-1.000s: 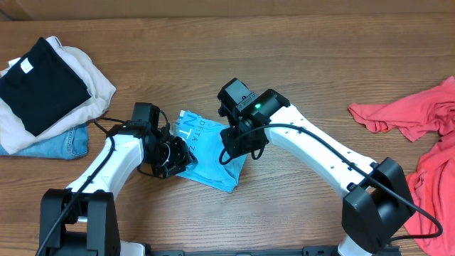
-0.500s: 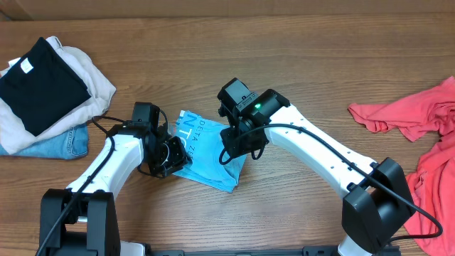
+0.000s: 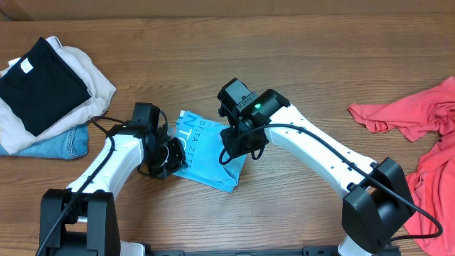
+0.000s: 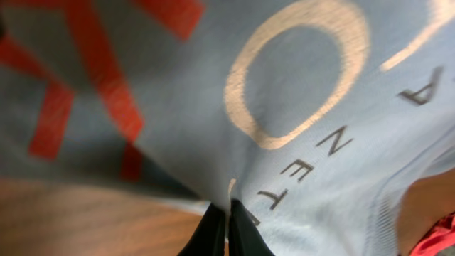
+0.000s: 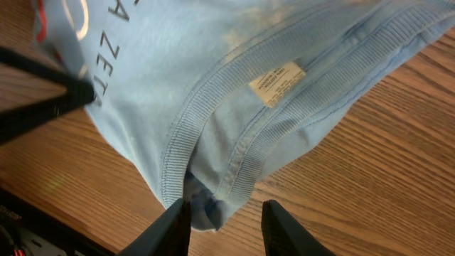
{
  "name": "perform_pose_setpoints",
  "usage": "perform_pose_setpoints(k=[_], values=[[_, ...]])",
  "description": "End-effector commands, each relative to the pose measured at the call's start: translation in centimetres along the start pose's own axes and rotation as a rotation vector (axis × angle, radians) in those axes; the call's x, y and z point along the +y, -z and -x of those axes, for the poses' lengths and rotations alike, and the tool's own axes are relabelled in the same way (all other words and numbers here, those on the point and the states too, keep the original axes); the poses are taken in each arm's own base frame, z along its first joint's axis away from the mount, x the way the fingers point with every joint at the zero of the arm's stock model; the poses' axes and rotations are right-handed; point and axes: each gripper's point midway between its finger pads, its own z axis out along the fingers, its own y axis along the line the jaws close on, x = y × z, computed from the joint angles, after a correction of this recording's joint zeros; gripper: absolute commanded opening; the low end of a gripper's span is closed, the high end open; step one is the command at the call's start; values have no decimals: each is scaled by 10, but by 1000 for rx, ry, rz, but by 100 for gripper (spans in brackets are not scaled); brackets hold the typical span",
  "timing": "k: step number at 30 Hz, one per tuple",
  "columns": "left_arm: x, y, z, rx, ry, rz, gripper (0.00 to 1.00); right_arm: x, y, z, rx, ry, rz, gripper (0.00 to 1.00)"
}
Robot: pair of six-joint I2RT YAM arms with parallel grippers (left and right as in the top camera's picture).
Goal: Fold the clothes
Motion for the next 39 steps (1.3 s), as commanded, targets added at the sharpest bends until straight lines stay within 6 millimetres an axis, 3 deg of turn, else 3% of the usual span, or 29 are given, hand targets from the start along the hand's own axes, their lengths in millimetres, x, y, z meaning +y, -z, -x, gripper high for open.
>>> perform_pose_setpoints(k=[1, 3, 7, 19, 25, 28, 32, 35, 39], values=[[12, -2, -19, 70, 16, 52, 4, 3, 9, 5, -34, 8, 0, 36], [24, 0, -29, 105, 27, 110, 4, 3, 9, 5, -32, 8, 0, 36], [44, 3, -30, 94, 34, 221, 4, 3, 10, 5, -34, 8, 1, 36], [30, 9, -37, 124, -32, 163, 16, 4, 9, -2, -3, 3, 12, 36], [-8, 52, -3, -75, -202, 88, 17, 20, 10, -8, 33, 3, 106, 36], [-24, 78, 29, -242, -292, 101, 31, 37, 13, -15, 65, 28, 197, 36], [-44, 98, 78, -460, -373, 103, 30, 59, 16, -26, 112, 48, 300, 36], [-49, 93, 99, -510, -380, 104, 29, 69, 17, -34, 138, 61, 325, 40], [-38, 58, 110, -434, -359, 136, 26, 76, 12, -44, 165, 82, 324, 41]])
